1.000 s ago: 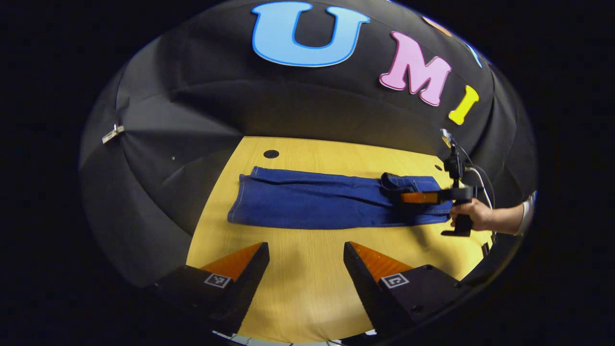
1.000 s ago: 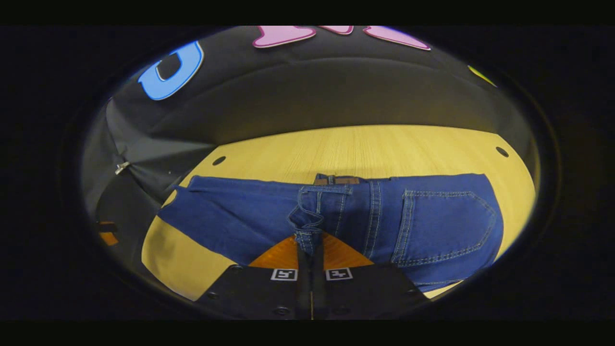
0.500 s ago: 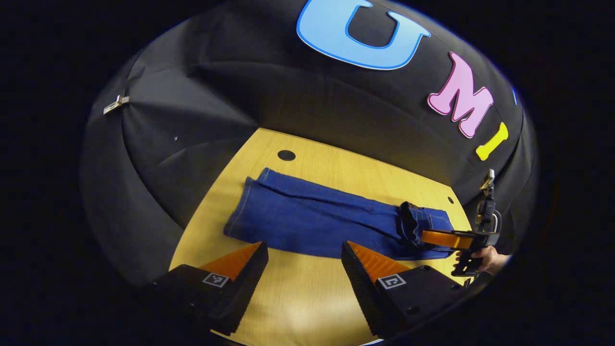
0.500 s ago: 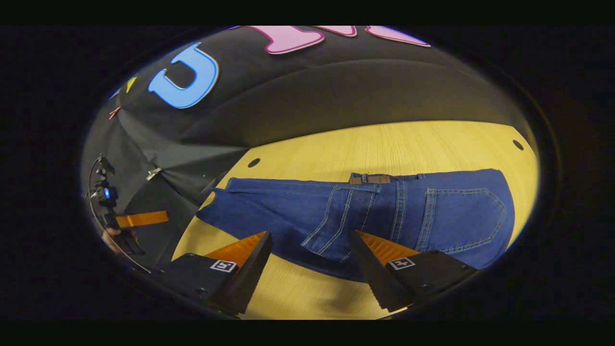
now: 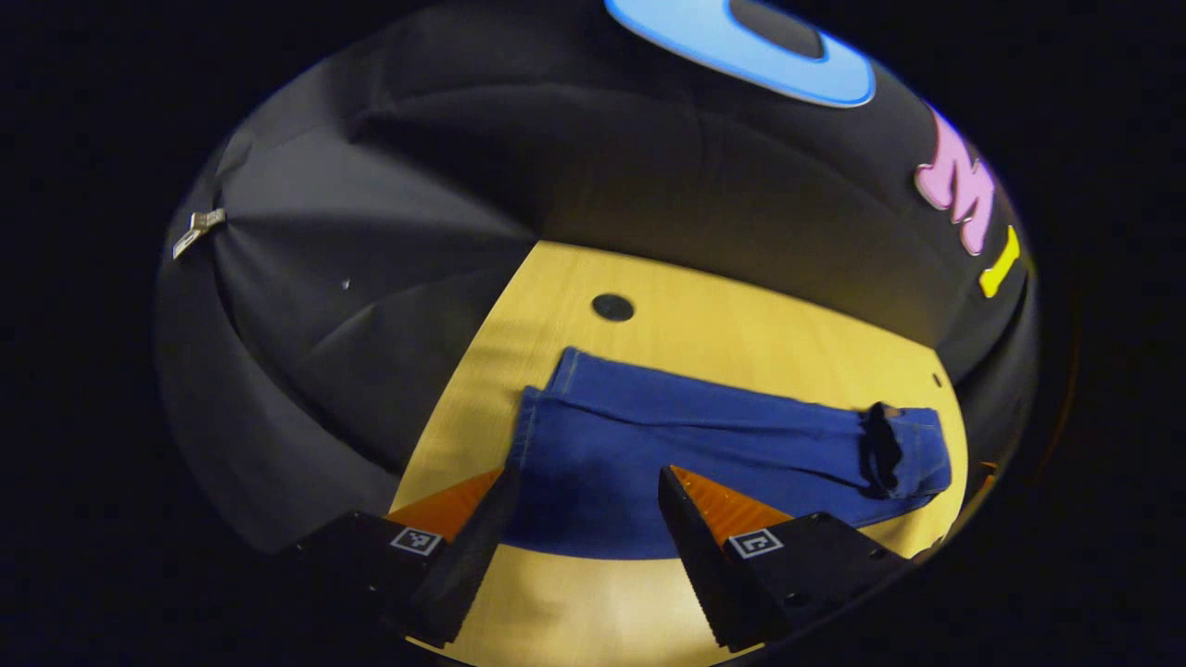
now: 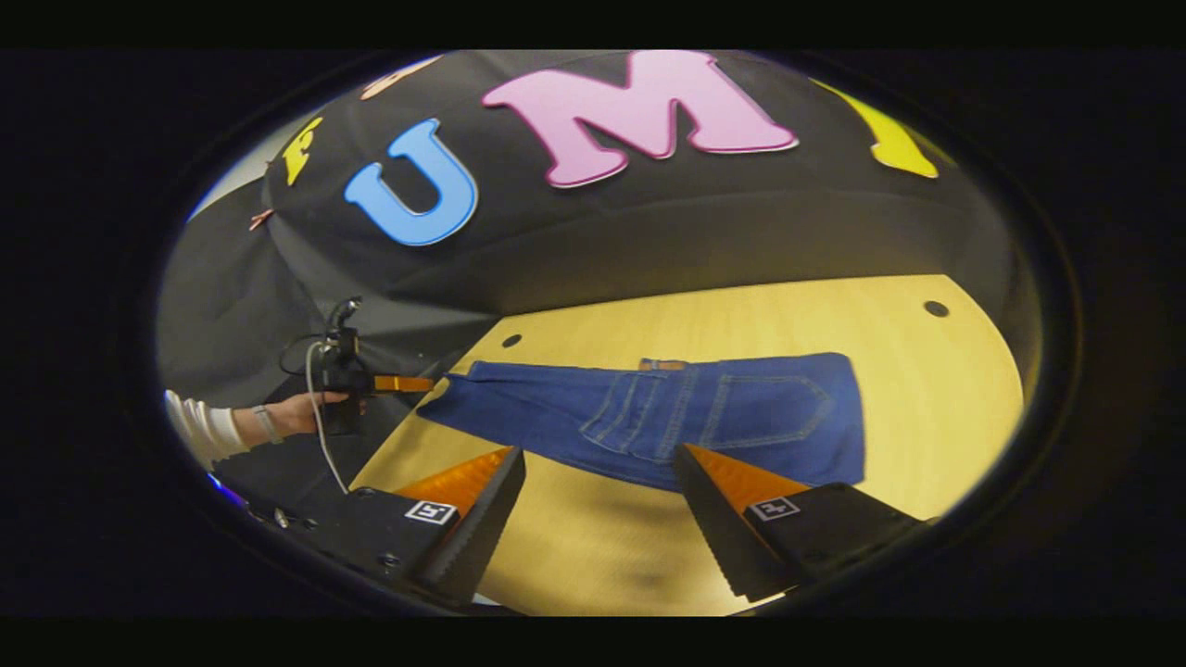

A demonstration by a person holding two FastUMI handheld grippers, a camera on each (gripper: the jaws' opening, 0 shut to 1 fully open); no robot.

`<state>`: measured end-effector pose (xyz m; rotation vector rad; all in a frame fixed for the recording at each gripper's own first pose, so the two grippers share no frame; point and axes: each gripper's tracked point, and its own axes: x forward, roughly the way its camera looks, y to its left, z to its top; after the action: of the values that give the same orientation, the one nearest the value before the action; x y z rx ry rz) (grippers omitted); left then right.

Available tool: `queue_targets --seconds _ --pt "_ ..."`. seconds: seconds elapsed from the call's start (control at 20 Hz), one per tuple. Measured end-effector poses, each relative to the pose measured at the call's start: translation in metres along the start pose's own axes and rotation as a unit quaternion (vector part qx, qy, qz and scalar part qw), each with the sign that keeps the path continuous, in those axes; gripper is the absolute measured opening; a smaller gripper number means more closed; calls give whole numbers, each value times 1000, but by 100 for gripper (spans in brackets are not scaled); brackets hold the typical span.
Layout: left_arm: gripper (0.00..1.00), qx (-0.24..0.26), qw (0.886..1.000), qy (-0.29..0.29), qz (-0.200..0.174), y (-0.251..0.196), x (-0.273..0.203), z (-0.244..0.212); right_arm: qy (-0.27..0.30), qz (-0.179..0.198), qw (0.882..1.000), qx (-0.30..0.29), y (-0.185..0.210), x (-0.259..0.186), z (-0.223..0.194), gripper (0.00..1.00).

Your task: Grasp the waist and the cuffs of the jeans and fold them to make the two legs overlap; first hold the waist and fold one-third of the jeans toward the cuffs, then hold the cuffs and fold the remaining one-third in the same direction to finish folding.

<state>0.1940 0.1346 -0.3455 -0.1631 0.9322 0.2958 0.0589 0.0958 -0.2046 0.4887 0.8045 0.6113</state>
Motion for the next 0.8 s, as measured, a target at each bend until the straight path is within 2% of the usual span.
queue_targets --seconds 0.1,0.2,0.25,0.3,0.35,0.4,0.5,0.6,0.65,0.75,0.8 --pt "96 7 999 30 28 19 17 -11 11 -36 999 19 -33 -15 -9 98" --pt "96 1 998 56 26 19 34 -24 14 -63 997 38 -59 -31 -14 98" --pt "96 -2 995 92 31 20 37 -37 13 -71 996 45 -67 -37 -15 98" --pt "96 12 998 58 27 19 44 -22 15 -77 996 48 -74 -41 -18 98" --pt "93 18 995 91 23 19 53 -36 22 -80 995 47 -78 -46 -22 98" --pt "89 17 998 63 20 16 46 -30 29 -82 995 46 -82 -47 -24 98" --pt "85 17 997 70 14 9 41 -32 30 -76 996 45 -76 -45 -21 98" --pt "67 16 998 66 6 -3 42 -33 27 -67 996 48 -78 -47 -21 98" --pt "52 13 998 61 4 -7 42 -33 27 -65 996 50 -78 -48 -21 98" --pt "21 -13 998 50 25 -8 44 -30 31 -62 996 53 -77 -48 -21 98" --pt "19 -19 998 46 36 -9 43 -30 30 -61 996 53 -76 -48 -19 98"
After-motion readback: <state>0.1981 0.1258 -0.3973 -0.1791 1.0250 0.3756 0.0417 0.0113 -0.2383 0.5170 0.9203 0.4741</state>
